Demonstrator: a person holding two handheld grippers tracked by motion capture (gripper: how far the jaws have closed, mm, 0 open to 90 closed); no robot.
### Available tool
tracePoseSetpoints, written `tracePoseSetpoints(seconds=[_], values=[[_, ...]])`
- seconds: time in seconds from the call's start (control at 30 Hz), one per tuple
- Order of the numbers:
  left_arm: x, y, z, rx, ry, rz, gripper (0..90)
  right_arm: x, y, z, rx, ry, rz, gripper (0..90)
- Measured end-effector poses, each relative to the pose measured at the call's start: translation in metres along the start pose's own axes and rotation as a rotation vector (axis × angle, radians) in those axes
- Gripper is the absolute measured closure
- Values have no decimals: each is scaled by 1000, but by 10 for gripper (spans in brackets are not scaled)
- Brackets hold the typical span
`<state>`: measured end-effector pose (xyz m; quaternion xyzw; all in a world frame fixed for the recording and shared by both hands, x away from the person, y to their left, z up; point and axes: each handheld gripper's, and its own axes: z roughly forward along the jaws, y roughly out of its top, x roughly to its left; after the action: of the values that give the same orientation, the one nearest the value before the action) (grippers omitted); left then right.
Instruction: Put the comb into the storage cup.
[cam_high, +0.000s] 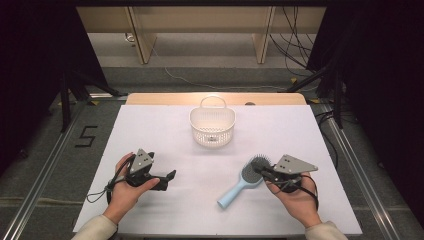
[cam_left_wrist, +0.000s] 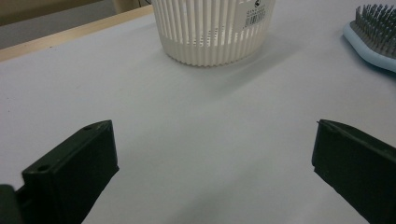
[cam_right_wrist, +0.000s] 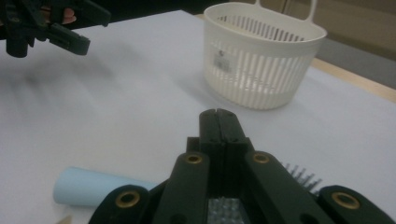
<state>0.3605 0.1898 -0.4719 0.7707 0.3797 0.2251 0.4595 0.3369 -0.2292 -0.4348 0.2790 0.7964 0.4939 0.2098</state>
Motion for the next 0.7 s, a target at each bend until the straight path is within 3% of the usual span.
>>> tracePoseSetpoints(seconds=[0.07,0.1,0.3,0.7], values=[[0,0,0,-1,-1,3,0,2,1,3,7,7,-2,900],[0,0,0,-1,-1,4,0,6,4,12,41,30,-6,900],[0,0,0,-1,-4,4,0,19,8,37,119,80,-18,900],[0,0,-1,-5,-2,4,0,33,13,71,252,134,-2,900]])
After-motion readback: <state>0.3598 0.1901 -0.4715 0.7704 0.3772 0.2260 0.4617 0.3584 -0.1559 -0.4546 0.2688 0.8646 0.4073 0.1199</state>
